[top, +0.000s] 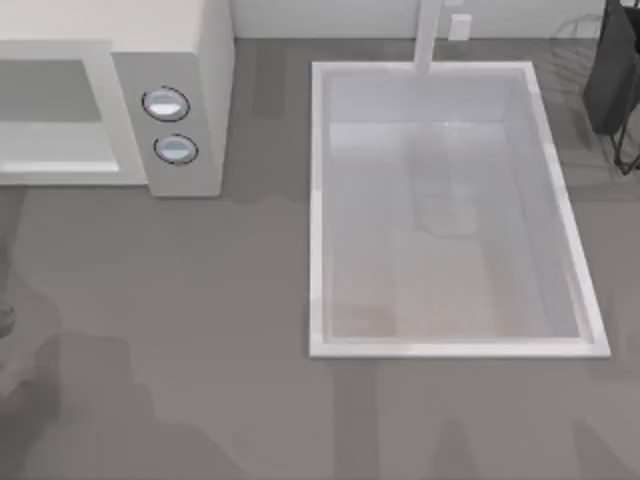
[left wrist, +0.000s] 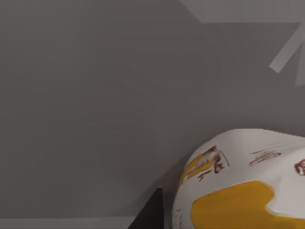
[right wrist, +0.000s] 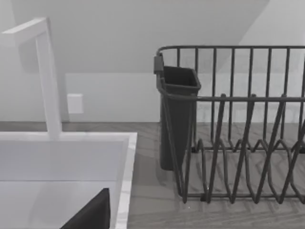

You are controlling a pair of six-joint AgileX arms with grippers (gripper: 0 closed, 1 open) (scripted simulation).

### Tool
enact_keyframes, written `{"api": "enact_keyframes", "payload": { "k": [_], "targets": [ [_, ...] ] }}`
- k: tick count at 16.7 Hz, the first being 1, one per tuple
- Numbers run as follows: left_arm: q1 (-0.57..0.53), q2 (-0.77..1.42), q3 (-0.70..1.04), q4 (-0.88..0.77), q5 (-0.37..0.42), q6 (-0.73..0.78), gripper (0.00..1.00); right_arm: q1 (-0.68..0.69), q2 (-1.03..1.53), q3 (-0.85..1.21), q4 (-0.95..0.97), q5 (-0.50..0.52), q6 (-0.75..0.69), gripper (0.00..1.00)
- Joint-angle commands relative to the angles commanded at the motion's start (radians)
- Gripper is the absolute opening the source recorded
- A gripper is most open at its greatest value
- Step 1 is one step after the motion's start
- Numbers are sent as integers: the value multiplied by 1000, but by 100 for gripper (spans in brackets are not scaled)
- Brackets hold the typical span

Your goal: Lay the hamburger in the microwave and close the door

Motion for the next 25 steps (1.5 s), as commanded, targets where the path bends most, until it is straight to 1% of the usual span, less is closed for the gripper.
{"api": "enact_keyframes", "payload": {
  "k": [1, 2, 4, 6, 11, 14, 20, 22, 25],
  "targets": [
    [0, 0, 0, 0, 0, 0, 0, 0, 0, 0, 0, 0, 0, 100],
    [0, -69, 35, -94, 20, -15, 0, 0, 0, 0, 0, 0, 0, 100],
    [2, -73, 48, -110, 20, -15, 0, 0, 0, 0, 0, 0, 0, 100],
    [3, -93, 88, -168, 20, -14, 0, 0, 0, 0, 0, 0, 0, 100],
    [-1, -186, 236, -436, 20, -16, 0, 0, 0, 0, 0, 0, 0, 100],
    [-3, -233, 297, -524, 20, -21, 0, 0, 0, 0, 0, 0, 0, 100],
    [-2, -230, 301, -519, 21, -25, 0, 0, 0, 0, 0, 0, 0, 100],
    [-3, -205, 303, -466, 27, -50, 0, 0, 0, 0, 0, 0, 0, 100],
    [-8, -135, 309, -308, 44, -123, 0, 0, 0, 0, 0, 0, 0, 100]
  ]
}}
